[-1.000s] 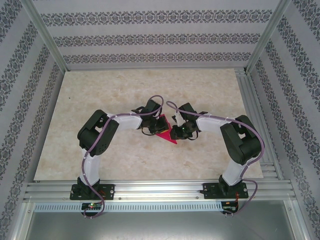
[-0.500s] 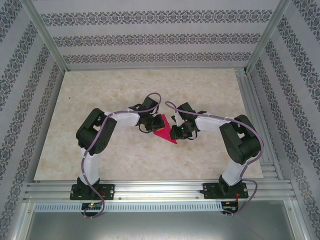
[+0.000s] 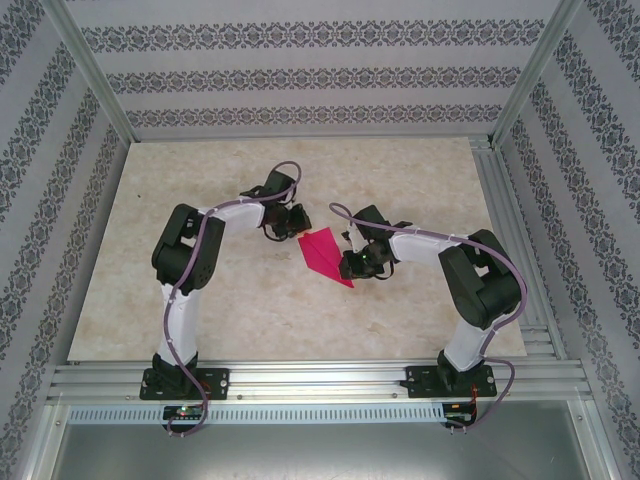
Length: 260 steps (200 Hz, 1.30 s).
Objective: Fold a paper plane with a square sheet of paper (fold left side to right side)
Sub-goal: Fourth fold the wing at the center of the table.
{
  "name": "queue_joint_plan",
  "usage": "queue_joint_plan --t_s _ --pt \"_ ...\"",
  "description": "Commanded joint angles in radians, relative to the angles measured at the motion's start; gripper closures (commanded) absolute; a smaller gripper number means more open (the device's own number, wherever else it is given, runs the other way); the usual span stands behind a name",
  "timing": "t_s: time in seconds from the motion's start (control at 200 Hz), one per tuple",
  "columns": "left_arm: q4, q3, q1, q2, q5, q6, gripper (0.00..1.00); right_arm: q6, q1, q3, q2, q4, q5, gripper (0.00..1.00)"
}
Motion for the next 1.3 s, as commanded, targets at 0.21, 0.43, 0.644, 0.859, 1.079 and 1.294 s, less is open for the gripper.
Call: queue_joint_plan --t_s 0.21,0.43,0.644,0.859,1.079,1.294 --pt "-0.040 -0.042 0.088 -0.132 -0.063 0.094 0.82 0.001 0.014 -0.037 0.059 -0.088 0.124 0.80" --pt "0.042 -0.166 -0.031 -0.264 0.043 0.070 0.82 0.007 0.010 -0.032 0.057 -0.081 0.112 0.80" --pt "0.135 -0.167 -0.156 -0.193 0.098 0.014 0.82 0.008 0.009 -0.029 0.059 -0.083 0.112 0.80" --pt "0.098 -0.096 -0.182 -0.090 0.084 0.022 0.83 0.011 0.007 -0.020 0.060 -0.086 0.110 0.80" --pt "0.055 -0.094 -0.182 -0.049 0.025 0.049 0.83 0.022 0.004 -0.019 0.050 -0.077 0.084 0.79" --pt "0.010 -0.098 -0.181 -0.025 -0.036 0.066 0.84 0.095 -0.008 0.012 -0.067 -0.091 0.044 0.78"
